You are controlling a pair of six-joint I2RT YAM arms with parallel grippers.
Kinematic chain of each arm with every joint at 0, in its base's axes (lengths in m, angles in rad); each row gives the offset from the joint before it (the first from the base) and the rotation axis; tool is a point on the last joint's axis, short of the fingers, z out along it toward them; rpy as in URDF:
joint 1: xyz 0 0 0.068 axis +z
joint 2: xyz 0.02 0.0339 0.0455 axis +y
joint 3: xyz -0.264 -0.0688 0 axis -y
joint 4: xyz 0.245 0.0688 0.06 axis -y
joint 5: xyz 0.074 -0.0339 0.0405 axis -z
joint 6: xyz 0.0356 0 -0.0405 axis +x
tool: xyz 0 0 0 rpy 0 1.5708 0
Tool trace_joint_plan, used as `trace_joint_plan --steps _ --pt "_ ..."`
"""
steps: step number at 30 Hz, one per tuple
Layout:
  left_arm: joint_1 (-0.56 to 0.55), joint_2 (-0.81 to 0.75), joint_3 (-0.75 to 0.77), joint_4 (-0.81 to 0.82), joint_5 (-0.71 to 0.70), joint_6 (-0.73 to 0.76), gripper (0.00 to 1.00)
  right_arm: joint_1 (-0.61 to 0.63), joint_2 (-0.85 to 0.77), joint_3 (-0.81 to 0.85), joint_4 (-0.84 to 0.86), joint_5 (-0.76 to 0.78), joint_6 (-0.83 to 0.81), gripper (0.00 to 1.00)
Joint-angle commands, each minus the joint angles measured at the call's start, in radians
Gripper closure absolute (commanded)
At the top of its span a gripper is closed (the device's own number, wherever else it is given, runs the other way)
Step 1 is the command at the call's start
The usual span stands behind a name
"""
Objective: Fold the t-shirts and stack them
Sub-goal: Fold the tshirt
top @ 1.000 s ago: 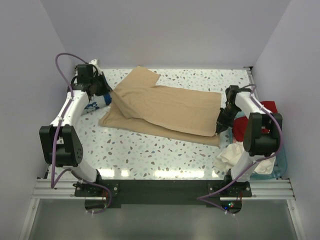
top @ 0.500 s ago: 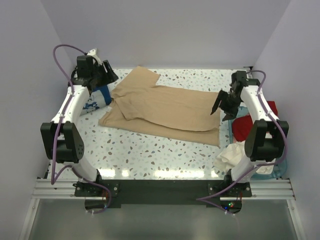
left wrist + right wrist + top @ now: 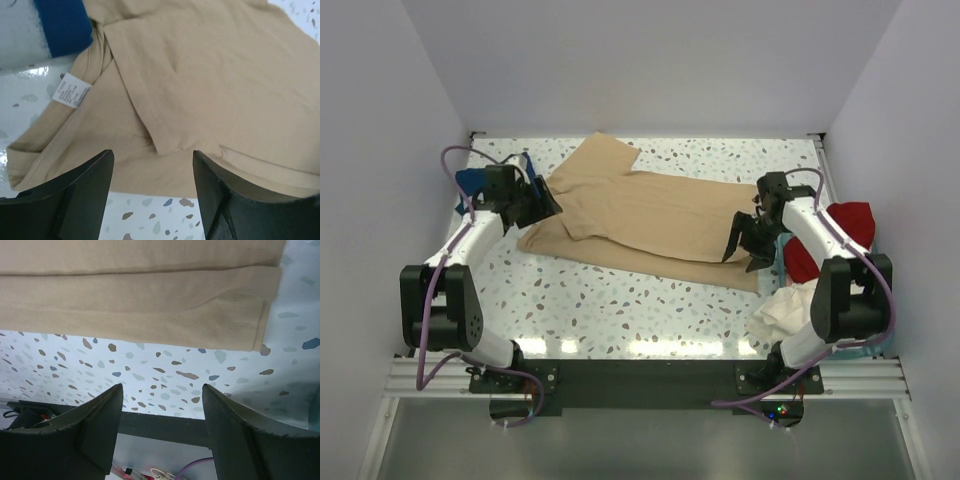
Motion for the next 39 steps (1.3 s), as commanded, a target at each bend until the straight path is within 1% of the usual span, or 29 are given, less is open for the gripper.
trace_joint_plan --steps 1,7,13,19,25,28,32,35,36,39 --pt "-0.001 -0.047 -0.047 0.063 0.002 -0.010 0.31 0.023 -0.016 -0.013 0.059 0.021 0.016 0.32" --pt "-0.002 -0.012 -0.132 0.144 0.039 -0.038 0.30 0.042 0.033 -0.074 0.129 0.055 0.019 0.33" --pt "-0.002 0.015 -0.176 0.183 0.048 -0.055 0.30 0.045 0.086 -0.077 0.175 0.068 0.019 0.34" --pt "-0.002 0.006 -0.209 0.182 0.033 -0.046 0.30 0.045 0.165 0.007 0.189 0.102 0.022 0.34" --pt "-0.001 -0.023 -0.255 0.175 0.005 -0.027 0.30 0.031 0.214 0.118 0.175 0.191 0.083 0.34" --pt "-0.002 -0.052 -0.278 0.168 -0.012 -0.016 0.30 0.006 0.196 0.128 0.185 0.203 0.125 0.34" --pt "-0.001 -0.083 -0.285 0.146 -0.021 -0.007 0.30 -0.003 0.143 0.122 0.194 0.196 0.116 0.34" --pt "-0.002 -0.115 -0.278 0.137 -0.016 -0.007 0.30 -0.001 0.083 0.086 0.212 0.159 0.096 0.34" --pt "-0.002 -0.119 -0.273 0.134 -0.016 -0.009 0.30 -0.001 0.067 0.055 0.221 0.127 0.091 0.34" --pt "-0.002 -0.138 -0.270 0.152 -0.010 -0.016 0.30 0.002 0.014 -0.017 0.221 0.102 0.083 0.34"
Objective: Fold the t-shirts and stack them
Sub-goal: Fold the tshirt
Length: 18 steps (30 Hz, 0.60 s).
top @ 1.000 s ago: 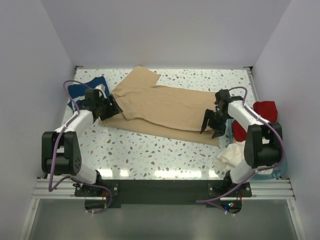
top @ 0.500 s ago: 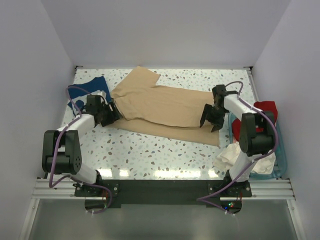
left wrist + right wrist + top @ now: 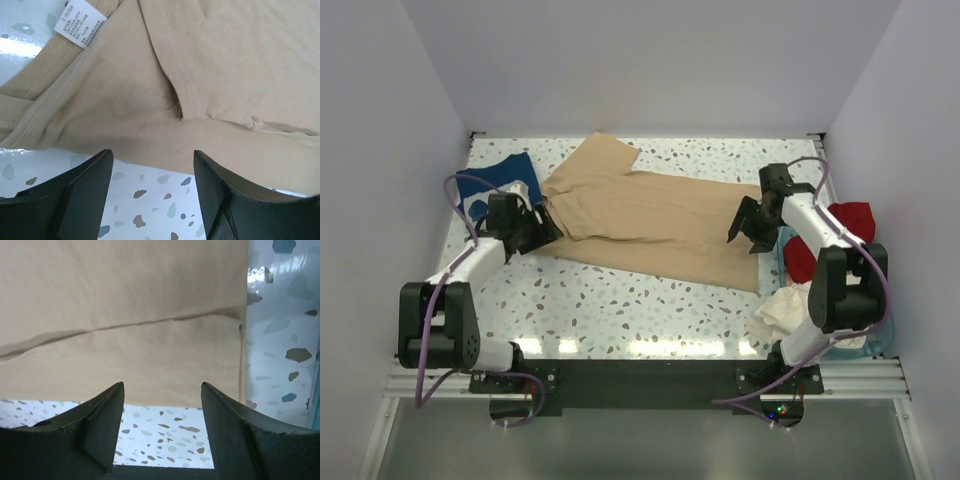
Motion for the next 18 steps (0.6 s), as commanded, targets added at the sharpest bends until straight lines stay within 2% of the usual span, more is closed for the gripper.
trace_joint_plan --steps 1,6,14,18 --pt "-0.002 -0.033 0.015 0.043 0.004 0.003 0.30 0.004 -0.090 -0.076 0.017 -0.057 -0.008 0.34" --pt "-0.002 0.014 -0.013 0.153 0.039 -0.035 0.30 0.007 -0.121 -0.220 0.063 -0.089 -0.010 0.34" --pt "-0.002 0.097 -0.062 0.273 0.050 -0.049 0.30 0.010 -0.043 -0.274 0.100 -0.057 -0.038 0.34" --pt "-0.002 0.114 -0.077 0.253 0.018 -0.040 0.30 0.009 -0.006 -0.285 0.088 -0.003 -0.054 0.34"
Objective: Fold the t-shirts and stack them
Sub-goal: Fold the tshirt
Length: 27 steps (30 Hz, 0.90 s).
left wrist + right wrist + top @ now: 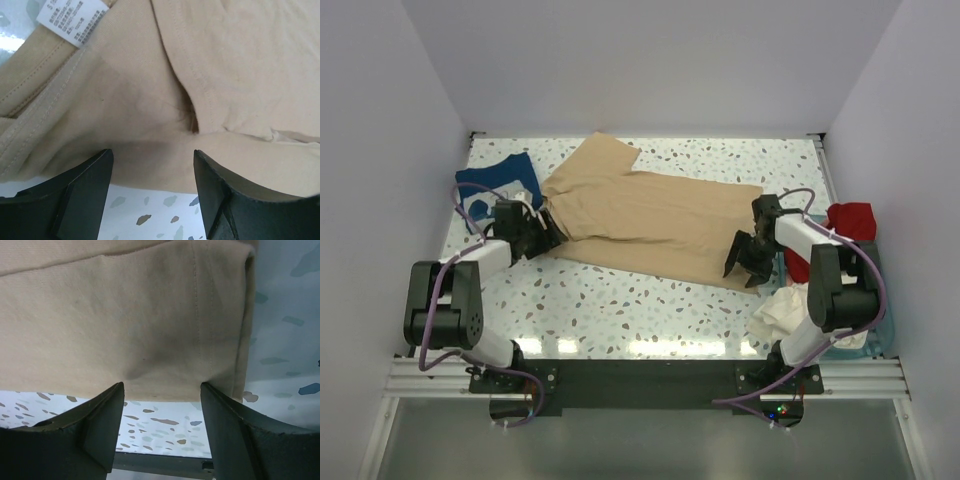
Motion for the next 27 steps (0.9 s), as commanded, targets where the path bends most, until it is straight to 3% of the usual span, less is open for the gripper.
trace_joint_plan --steps 1,12,18,22,27 --pt "-0.002 -0.003 -0.017 0.051 -0.039 -0.004 0.30 -0.003 0.023 -0.018 0.004 0.066 -0.033 0.34" --pt "-0.002 -0.141 -0.117 -0.084 -0.159 -0.019 0.29 -0.003 0.006 -0.063 -0.048 0.172 -0.055 0.34" --pt "-0.002 -0.310 -0.165 -0.137 -0.138 -0.032 0.29 -0.003 -0.005 -0.099 -0.053 0.177 -0.050 0.34" --pt "0.009 -0.430 -0.140 -0.247 -0.242 0.007 0.25 -0.002 0.010 -0.093 -0.059 0.174 -0.050 0.34" --pt "0.035 -0.399 -0.123 -0.262 -0.292 0.025 0.30 -0.003 0.014 -0.078 -0.068 0.174 -0.055 0.34"
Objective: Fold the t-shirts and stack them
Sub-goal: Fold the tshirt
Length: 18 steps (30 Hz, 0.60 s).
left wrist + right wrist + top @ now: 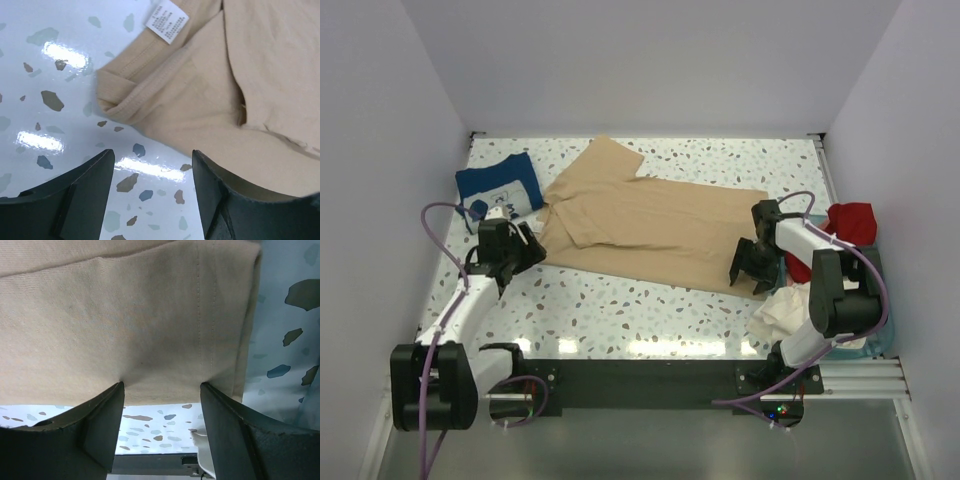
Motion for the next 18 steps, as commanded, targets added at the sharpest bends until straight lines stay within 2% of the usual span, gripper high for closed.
trace_joint_plan --steps 1,6,18 --pt "0.019 0.058 0.042 -0.042 -0.085 0.026 0.33 -0.005 0.042 -0.035 -0.028 0.082 -0.018 0.34" --pt "0.055 0.124 0.058 0.001 -0.099 0.021 0.47 -0.004 0.033 -0.029 -0.038 0.084 -0.021 0.33" --pt "0.113 0.208 0.058 0.092 -0.083 0.021 0.58 -0.004 0.021 -0.044 -0.036 0.073 -0.013 0.33"
